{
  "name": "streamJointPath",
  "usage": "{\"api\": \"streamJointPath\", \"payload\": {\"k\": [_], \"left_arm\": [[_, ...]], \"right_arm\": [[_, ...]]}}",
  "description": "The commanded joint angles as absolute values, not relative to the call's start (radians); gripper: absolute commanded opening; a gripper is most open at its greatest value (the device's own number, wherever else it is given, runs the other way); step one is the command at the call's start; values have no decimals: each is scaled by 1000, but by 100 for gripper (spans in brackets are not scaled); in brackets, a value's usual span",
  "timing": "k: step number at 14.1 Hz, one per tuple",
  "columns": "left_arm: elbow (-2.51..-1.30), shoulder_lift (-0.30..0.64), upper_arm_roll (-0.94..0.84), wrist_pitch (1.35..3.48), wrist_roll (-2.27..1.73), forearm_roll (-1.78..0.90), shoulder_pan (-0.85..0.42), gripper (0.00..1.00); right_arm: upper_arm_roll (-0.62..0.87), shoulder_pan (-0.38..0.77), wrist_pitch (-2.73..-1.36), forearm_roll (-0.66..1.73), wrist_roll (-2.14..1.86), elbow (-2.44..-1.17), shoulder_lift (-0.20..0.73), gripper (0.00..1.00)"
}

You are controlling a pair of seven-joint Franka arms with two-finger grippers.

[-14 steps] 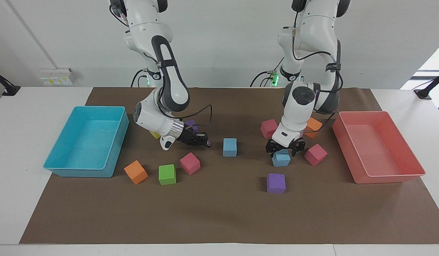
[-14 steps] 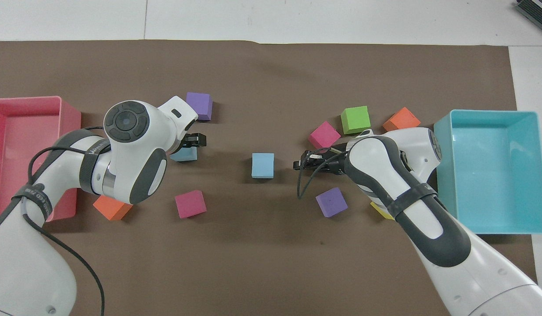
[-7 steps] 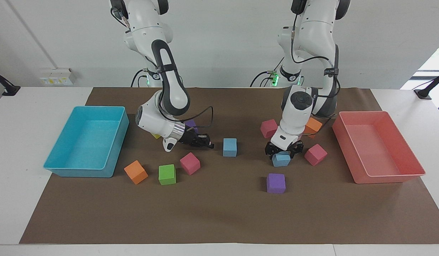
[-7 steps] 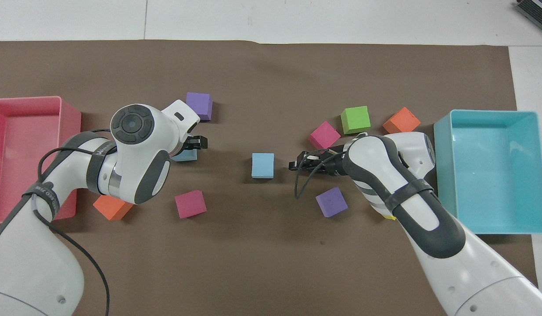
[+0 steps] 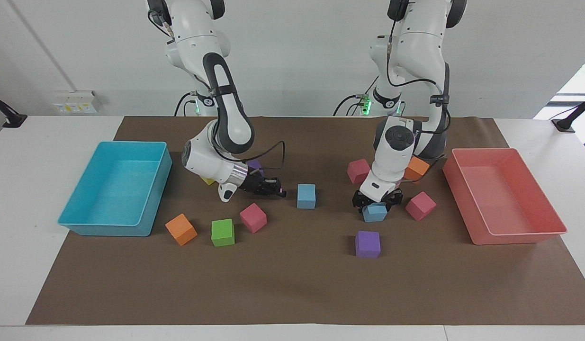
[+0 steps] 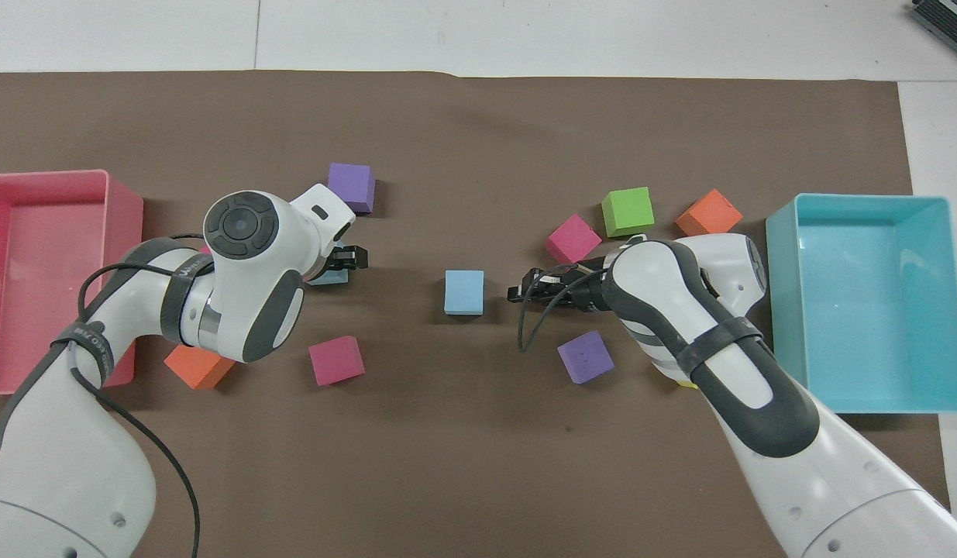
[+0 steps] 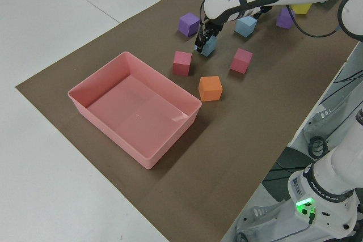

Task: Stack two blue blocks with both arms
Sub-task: 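Grasp the second light blue cube with the left gripper and lift it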

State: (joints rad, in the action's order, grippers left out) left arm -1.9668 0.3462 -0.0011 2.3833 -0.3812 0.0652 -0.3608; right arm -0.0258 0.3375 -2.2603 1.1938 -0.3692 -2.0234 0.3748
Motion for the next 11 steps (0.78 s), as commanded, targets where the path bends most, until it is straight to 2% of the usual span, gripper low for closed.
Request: {"api": "streamJointPath", "payload": {"k": [1, 3, 4, 5, 7, 11], "left_arm": [[-1988, 333, 11, 2404, -410, 94, -376, 88], [-1987, 334, 11, 2399, -411, 95, -376, 47], [-1987, 334, 11, 2401, -411, 94, -377, 23], [-1983, 334, 11, 2399, -411, 95, -377, 10], [-1980, 333, 11, 2396, -411, 94, -377, 1], [-1961, 313, 11, 2376, -411, 94, -379, 0]], "right_arm": [[-20, 336, -2278, 1226, -405, -2028, 374, 0], [-20, 337, -2279, 1227, -405, -2028, 374, 0], [-20, 337, -2279, 1227, -405, -2028, 374, 0], [-20, 337, -2281, 1227, -403, -2028, 374, 0], [-20, 337, -2281, 1227, -403, -2028, 374, 0], [-20, 341, -2281, 1227, -402, -2029, 373, 0]]}}
